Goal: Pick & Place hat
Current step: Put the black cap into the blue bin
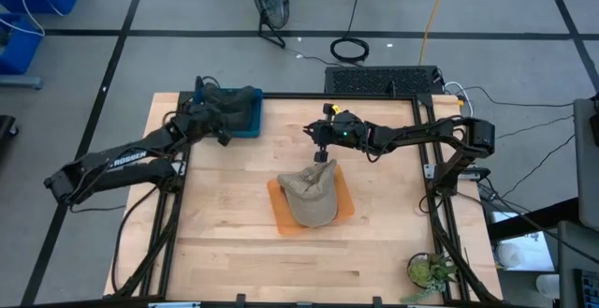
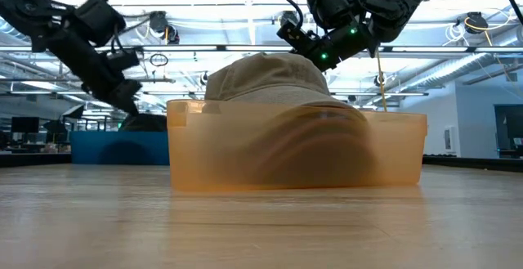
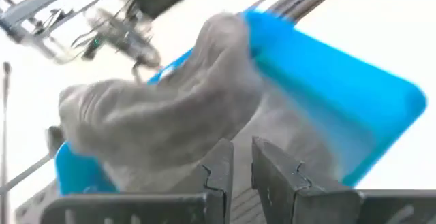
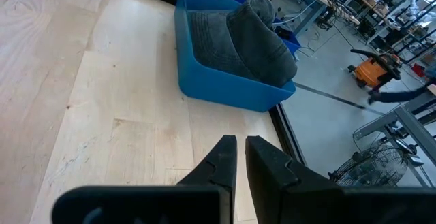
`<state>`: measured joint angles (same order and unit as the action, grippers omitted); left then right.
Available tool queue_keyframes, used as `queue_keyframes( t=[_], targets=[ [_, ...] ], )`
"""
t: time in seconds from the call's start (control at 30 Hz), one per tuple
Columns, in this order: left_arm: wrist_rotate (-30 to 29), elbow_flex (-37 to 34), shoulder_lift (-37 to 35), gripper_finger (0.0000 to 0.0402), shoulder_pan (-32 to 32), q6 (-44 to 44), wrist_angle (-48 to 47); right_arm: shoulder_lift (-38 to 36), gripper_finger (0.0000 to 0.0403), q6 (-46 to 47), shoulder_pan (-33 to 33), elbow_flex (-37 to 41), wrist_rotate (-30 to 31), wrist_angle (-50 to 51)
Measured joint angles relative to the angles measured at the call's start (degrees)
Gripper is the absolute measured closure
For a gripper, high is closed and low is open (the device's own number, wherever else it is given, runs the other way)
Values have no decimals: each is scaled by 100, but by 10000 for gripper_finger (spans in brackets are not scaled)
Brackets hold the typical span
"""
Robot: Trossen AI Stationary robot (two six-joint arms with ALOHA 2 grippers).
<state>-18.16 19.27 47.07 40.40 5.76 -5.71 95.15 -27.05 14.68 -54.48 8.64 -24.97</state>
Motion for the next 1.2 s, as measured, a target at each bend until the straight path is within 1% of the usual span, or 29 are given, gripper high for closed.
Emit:
queue_keyframes(
  t=[0.13,0.2,0.27,0.4,0.53,0.63,0.73,0.87,0.97,1.07,1.2],
  targets=[
    [267,0,-338,339,-151,-30,145,0,383,0,0,-1,0,0],
    [234,0,-358,339,-185,-98,240,0,383,0,0,0,0,0],
    [56,0,-268,339,-174,-154,297,0,383,0,0,0,0,0],
    [-4,0,105,339,-48,-156,320,0,383,2,0,-2,0,-2],
    [-47,0,684,339,134,-91,732,0,383,1,0,0,0,-4],
    [-393,0,1158,339,265,165,1132,0,383,2,0,-2,-2,-4],
    [-645,0,1567,339,394,213,1339,0,383,0,0,0,-2,-4],
    [-623,17,1995,339,570,164,1485,0,383,7,0,0,-2,-4],
    [-429,26,2263,339,707,80,1511,0,383,83,0,0,-27,-2],
    [-257,26,2420,339,748,-30,1542,0,383,87,0,-1,-153,-2],
    [-229,28,2467,339,755,-31,1539,0,383,87,0,-1,-149,-2]
  ],
)
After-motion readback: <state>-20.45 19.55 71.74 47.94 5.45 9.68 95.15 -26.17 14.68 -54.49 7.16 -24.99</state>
